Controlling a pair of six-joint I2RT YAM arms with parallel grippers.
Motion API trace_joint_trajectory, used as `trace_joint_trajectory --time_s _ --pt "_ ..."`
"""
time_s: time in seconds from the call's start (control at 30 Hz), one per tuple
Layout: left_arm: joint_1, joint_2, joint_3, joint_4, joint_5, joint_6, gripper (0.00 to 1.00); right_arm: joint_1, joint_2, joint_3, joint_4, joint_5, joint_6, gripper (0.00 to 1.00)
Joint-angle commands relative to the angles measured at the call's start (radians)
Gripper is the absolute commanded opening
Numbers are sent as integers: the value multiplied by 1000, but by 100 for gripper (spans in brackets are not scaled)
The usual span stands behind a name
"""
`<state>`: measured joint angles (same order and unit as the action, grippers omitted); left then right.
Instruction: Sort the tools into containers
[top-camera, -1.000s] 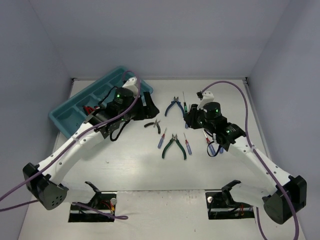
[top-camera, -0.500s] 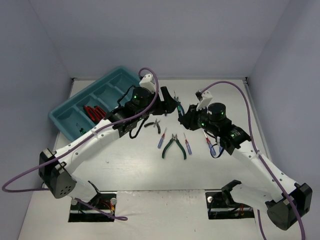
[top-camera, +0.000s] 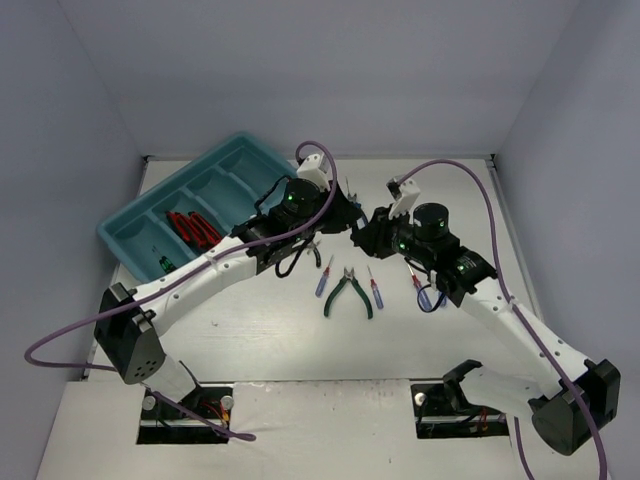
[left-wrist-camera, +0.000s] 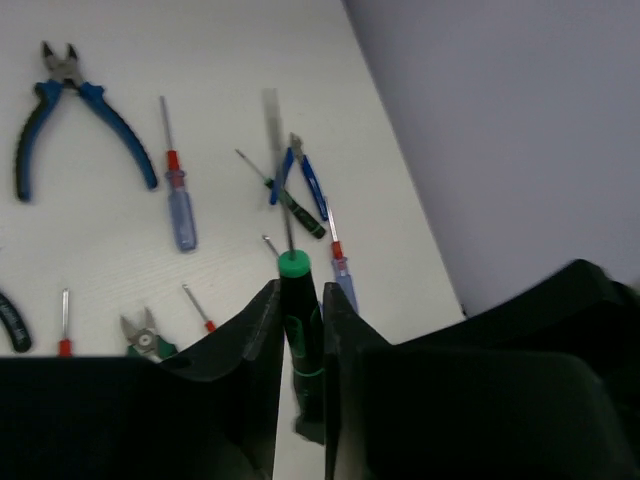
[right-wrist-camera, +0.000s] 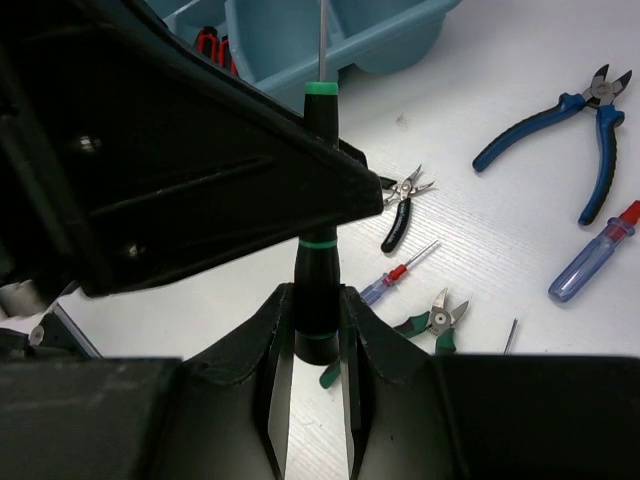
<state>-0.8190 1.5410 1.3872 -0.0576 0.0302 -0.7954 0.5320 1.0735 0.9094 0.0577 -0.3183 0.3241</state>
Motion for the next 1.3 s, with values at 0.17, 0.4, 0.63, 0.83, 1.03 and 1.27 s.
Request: trace_joint_trajectory --time_s 0.17,0.4,0.63,0.83,1.03,1.27 --pt "37 -74 35 -37 -99 44 0 6 46 61 88 48 -16 57" --pt "332 -216 -102 -222 -112 60 0 -8 61 22 20 239 -8 72" --pt "786 -328 -193 -485 -102 203 0 -80 108 -5 -109 377 22 72" --pt "1084 -213 -223 -494 -37 274 7 -203 152 -9 -184 385 39 72" --pt "1172 16 -143 -498 -30 304 19 -226 187 6 -209 399 42 72" --pt "1179 57 -68 -548 6 308 62 -262 296 71 -263 410 -3 70"
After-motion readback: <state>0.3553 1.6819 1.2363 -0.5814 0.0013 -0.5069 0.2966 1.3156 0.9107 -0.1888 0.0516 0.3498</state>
